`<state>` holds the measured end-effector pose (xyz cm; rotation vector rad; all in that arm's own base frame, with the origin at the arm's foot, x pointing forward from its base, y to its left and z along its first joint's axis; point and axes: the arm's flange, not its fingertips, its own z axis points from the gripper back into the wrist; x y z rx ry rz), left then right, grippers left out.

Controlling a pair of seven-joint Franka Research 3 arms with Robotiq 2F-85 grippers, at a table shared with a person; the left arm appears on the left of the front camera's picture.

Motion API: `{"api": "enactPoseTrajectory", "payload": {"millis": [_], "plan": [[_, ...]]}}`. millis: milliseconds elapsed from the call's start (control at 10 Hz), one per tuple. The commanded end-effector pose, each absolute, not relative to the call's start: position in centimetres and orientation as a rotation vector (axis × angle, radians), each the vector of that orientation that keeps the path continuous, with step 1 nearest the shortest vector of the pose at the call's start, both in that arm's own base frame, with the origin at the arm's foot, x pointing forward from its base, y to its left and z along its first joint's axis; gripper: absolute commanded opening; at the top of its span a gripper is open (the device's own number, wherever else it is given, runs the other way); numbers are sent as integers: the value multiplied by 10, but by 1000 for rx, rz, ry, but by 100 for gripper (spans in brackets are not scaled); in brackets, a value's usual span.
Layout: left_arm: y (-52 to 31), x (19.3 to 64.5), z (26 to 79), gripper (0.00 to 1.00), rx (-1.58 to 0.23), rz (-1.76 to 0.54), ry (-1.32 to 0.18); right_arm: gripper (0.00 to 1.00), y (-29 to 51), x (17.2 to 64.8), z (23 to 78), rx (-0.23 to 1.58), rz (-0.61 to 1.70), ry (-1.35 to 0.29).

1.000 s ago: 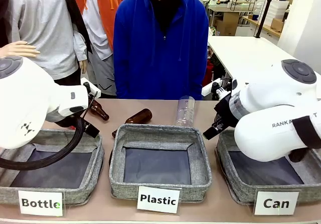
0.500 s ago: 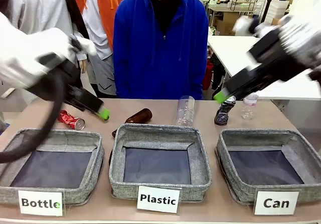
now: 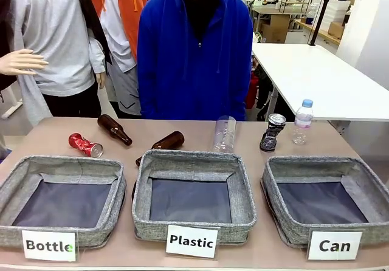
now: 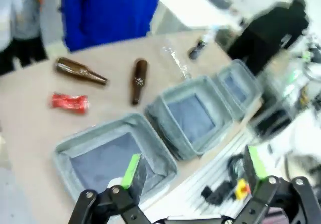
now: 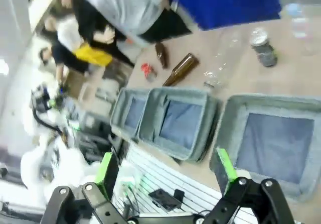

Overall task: Sort the can waste into the basket.
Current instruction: Pick up the can waste from the table and place it in the right Fabric basket.

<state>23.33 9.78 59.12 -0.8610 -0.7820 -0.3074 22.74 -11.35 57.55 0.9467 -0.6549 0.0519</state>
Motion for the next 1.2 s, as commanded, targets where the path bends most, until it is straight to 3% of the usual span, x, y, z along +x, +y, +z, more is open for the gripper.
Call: {"api": "enactPoseTrajectory", "payload": {"millis": [0, 200, 400, 600, 700, 800, 1100], "plan": [[102, 198, 470, 100, -1030, -111, -887, 100, -145, 218, 501, 1067, -73, -689], [128, 211, 420, 100, -1128, 128, -834, 100, -189, 217, 457, 1204, -252, -680], [130, 213, 395, 100, -1231, 210, -844, 100, -198, 224, 436, 1226, -315, -658], [108, 226, 402, 100, -1210, 229, -859, 100, -190, 231, 435, 1139, -334, -678], [99, 226, 399, 100, -1179, 248, -849, 100, -238, 233, 444, 1209, -357, -644], [232, 261, 440, 100, -1230, 239, -813, 100, -238, 233, 444, 1209, -357, -644], [232, 261, 440, 100, -1230, 239, -813, 100, -238, 233, 444, 1209, -357, -644]]}}
